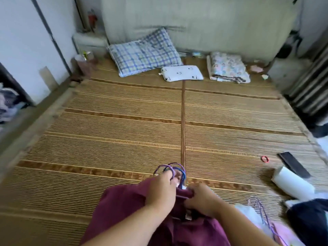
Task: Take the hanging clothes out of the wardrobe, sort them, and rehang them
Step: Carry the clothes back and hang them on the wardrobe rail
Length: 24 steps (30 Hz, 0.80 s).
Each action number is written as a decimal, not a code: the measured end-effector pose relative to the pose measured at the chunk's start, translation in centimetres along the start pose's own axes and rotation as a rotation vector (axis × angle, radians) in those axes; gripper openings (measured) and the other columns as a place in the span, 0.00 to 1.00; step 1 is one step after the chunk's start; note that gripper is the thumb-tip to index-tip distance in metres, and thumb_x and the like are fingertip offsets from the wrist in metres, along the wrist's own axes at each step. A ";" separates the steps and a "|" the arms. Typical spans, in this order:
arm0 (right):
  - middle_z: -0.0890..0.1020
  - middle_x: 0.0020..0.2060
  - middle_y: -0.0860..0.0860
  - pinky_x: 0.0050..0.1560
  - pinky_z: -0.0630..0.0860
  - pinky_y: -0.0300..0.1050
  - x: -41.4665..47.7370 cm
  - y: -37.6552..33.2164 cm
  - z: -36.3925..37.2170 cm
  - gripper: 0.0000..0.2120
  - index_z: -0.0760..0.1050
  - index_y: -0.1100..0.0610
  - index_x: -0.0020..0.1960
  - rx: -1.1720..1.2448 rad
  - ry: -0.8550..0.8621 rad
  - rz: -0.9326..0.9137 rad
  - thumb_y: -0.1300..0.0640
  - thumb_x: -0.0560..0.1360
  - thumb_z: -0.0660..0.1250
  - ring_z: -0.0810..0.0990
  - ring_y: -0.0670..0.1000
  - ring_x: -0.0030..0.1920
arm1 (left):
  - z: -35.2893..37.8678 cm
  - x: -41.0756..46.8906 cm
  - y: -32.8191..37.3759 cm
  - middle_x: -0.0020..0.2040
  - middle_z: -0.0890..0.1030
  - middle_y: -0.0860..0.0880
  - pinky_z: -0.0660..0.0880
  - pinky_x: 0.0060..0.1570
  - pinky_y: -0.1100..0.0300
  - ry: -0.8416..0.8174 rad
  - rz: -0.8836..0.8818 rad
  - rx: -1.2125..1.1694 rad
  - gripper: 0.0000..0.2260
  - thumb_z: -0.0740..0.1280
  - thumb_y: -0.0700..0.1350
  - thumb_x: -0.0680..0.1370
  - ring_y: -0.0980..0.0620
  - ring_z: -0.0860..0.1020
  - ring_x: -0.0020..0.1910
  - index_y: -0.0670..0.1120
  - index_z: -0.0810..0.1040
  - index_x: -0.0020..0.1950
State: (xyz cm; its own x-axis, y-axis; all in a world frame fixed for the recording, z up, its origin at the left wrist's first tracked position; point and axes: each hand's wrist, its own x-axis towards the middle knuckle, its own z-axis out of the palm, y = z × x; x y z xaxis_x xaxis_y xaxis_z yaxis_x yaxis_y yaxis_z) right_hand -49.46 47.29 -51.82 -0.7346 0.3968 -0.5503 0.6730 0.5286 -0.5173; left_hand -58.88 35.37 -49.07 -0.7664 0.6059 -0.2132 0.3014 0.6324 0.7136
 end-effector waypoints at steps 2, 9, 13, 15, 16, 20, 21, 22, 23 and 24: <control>0.76 0.30 0.48 0.34 0.72 0.44 -1.8 -1.6 -0.9 0.10 0.75 0.58 0.38 0.022 0.002 -0.038 0.54 0.61 0.70 0.74 0.48 0.33 | -2.3 -1.9 0.8 0.44 0.82 0.53 0.59 0.35 0.65 0.037 0.019 0.015 0.06 0.63 0.46 0.78 0.51 0.79 0.46 0.54 0.79 0.50; 0.72 0.30 0.45 0.33 0.66 0.41 -6.9 -6.3 -2.5 0.21 0.69 0.53 0.34 -0.072 -0.050 -0.206 0.36 0.72 0.65 0.70 0.46 0.32 | -8.3 -7.8 2.3 0.42 0.82 0.53 0.76 0.48 0.60 0.133 -0.001 -0.263 0.14 0.59 0.33 0.76 0.56 0.82 0.41 0.52 0.74 0.39; 0.73 0.32 0.48 0.34 0.65 0.43 -8.4 -8.1 -2.4 0.17 0.70 0.53 0.36 -0.141 -0.001 -0.223 0.42 0.76 0.63 0.70 0.48 0.35 | -9.7 -10.2 2.3 0.44 0.80 0.50 0.75 0.40 0.71 0.117 0.002 -0.375 0.14 0.57 0.33 0.78 0.55 0.79 0.38 0.50 0.75 0.44; 0.74 0.35 0.50 0.37 0.66 0.43 -8.9 -9.4 -2.3 0.15 0.72 0.54 0.39 -0.156 -0.017 -0.240 0.43 0.76 0.63 0.71 0.49 0.37 | -10.1 -10.9 2.7 0.47 0.79 0.51 0.76 0.44 0.68 0.159 0.012 -0.365 0.12 0.58 0.35 0.79 0.52 0.80 0.40 0.50 0.76 0.52; 0.74 0.35 0.50 0.38 0.66 0.43 -9.2 -10.1 -2.3 0.16 0.73 0.55 0.41 -0.155 -0.015 -0.247 0.43 0.77 0.63 0.71 0.50 0.38 | -10.5 -11.1 2.9 0.48 0.80 0.51 0.76 0.48 0.63 0.190 0.014 -0.357 0.13 0.58 0.36 0.80 0.49 0.81 0.43 0.49 0.77 0.58; 0.74 0.33 0.50 0.33 0.64 0.42 -10.3 -14.2 -3.3 0.16 0.74 0.56 0.40 -0.185 0.042 -0.327 0.44 0.77 0.62 0.72 0.50 0.38 | -13.3 -11.7 4.2 0.59 0.79 0.48 0.74 0.54 0.60 0.265 0.048 -0.358 0.15 0.58 0.38 0.80 0.50 0.79 0.50 0.44 0.74 0.66; 0.73 0.32 0.50 0.32 0.64 0.42 -10.6 -15.5 -3.7 0.17 0.72 0.56 0.38 -0.187 0.058 -0.354 0.45 0.78 0.62 0.71 0.50 0.37 | -14.4 -11.8 4.7 0.60 0.79 0.47 0.73 0.57 0.59 0.287 0.067 -0.339 0.15 0.58 0.37 0.80 0.50 0.79 0.53 0.44 0.74 0.66; 0.73 0.32 0.50 0.32 0.63 0.42 -11.1 -17.0 -4.2 0.17 0.71 0.56 0.37 -0.189 0.077 -0.380 0.45 0.78 0.62 0.71 0.50 0.36 | -15.6 -11.9 5.1 0.61 0.79 0.47 0.72 0.59 0.59 0.320 0.084 -0.301 0.15 0.58 0.38 0.80 0.49 0.78 0.57 0.44 0.75 0.65; 0.74 0.32 0.51 0.32 0.63 0.42 -11.6 -18.5 -4.7 0.17 0.72 0.57 0.37 -0.180 0.097 -0.405 0.46 0.78 0.61 0.71 0.50 0.37 | -16.8 -11.9 5.5 0.61 0.79 0.47 0.69 0.59 0.62 0.364 0.092 -0.248 0.15 0.59 0.38 0.80 0.49 0.77 0.59 0.45 0.75 0.65; 0.75 0.34 0.51 0.34 0.64 0.42 -12.1 -19.8 -5.1 0.18 0.74 0.59 0.39 -0.154 0.111 -0.423 0.46 0.78 0.61 0.72 0.50 0.37 | -18.1 -11.9 6.0 0.60 0.79 0.47 0.67 0.54 0.65 0.415 0.094 -0.193 0.14 0.59 0.39 0.80 0.48 0.76 0.60 0.45 0.76 0.64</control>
State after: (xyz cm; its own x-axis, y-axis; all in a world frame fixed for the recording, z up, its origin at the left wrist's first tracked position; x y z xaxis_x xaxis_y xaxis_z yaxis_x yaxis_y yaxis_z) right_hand -54.36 35.84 -31.54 -0.9524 0.1959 -0.2337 0.2977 0.7634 -0.5732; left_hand -58.19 23.19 -30.23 -0.9148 0.3869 0.1156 0.2996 0.4583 0.8368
